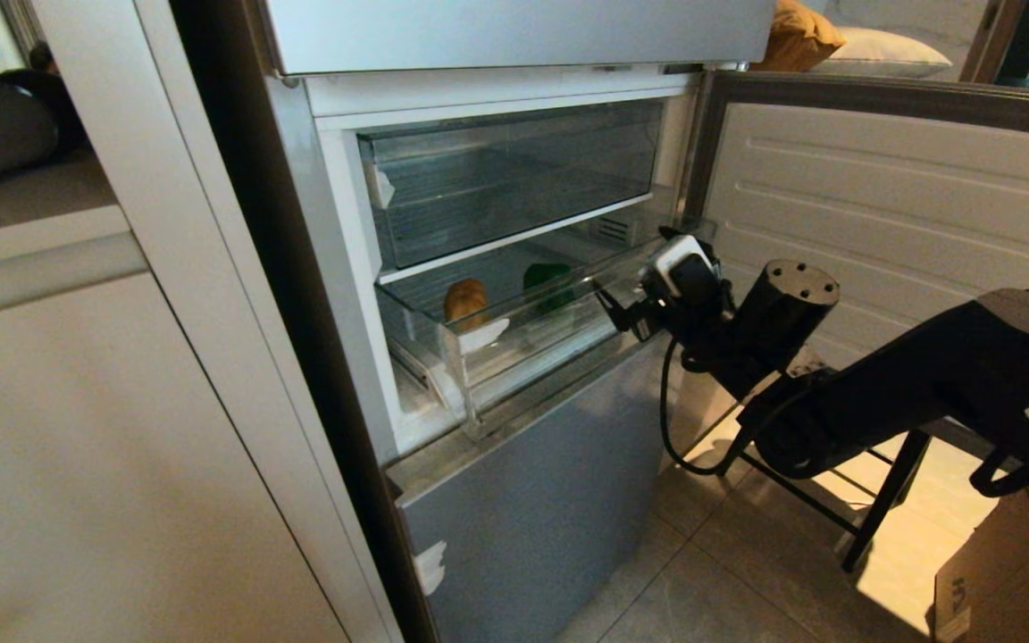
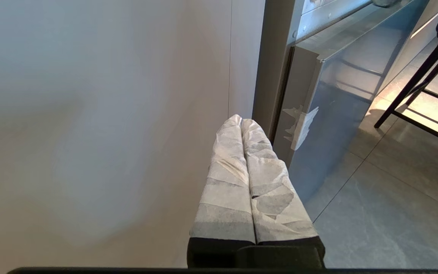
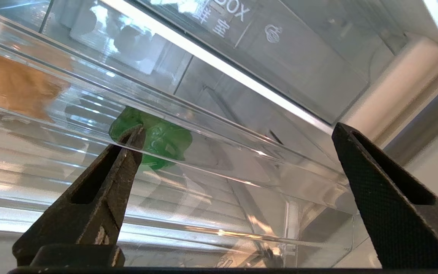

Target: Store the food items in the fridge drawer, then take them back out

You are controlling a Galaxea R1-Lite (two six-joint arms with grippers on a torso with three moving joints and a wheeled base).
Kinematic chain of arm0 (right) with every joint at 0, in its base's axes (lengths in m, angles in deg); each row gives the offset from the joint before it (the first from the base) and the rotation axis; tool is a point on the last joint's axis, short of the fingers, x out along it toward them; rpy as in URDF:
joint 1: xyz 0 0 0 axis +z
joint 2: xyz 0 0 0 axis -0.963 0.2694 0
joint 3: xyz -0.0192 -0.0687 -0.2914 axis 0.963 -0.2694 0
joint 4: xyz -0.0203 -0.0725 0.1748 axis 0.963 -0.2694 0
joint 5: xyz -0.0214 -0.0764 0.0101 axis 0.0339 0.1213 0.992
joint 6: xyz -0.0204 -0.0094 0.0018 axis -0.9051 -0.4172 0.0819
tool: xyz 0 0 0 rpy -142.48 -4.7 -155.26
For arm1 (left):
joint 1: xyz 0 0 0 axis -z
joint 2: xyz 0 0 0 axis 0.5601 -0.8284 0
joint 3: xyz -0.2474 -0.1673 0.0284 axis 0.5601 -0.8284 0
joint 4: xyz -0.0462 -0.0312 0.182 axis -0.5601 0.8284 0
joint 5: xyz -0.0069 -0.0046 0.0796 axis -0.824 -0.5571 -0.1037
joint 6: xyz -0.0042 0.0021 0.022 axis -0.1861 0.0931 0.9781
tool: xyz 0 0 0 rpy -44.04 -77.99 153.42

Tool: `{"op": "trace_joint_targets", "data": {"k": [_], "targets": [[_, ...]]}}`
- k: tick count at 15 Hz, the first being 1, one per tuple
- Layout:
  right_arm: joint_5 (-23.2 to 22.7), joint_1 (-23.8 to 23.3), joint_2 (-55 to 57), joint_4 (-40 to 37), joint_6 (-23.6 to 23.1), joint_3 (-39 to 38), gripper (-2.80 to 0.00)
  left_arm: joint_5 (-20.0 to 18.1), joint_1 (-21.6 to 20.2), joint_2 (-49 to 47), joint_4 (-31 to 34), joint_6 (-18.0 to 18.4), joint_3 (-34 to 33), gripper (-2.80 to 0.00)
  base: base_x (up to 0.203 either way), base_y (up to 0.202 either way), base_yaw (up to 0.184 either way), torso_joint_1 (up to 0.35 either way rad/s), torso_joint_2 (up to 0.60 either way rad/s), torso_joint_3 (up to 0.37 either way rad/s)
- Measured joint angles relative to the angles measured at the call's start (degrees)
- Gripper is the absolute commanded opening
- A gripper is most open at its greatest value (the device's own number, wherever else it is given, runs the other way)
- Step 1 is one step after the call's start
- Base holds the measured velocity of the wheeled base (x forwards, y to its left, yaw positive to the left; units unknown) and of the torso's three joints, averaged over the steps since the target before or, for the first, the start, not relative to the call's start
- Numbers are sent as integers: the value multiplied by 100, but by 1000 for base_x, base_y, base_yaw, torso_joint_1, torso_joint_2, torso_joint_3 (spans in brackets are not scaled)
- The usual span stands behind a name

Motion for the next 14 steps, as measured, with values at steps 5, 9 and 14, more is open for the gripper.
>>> {"op": "trace_joint_targets", "data": {"k": [5, 9, 14], "targets": [[-11, 2, -565, 152, 1, -913, 0, -1, 0, -2, 0, 0, 0, -280, 0, 0, 0, 0, 0, 0], [-33, 7, -1125, 174, 20, -1773, 0, 1, 0, -2, 0, 2, -1, -280, 0, 0, 0, 0, 0, 0], [-70, 29, -1921, 188, 67, -3041, 0, -1, 0, -2, 0, 0, -1, -280, 0, 0, 0, 0, 0, 0]]}}
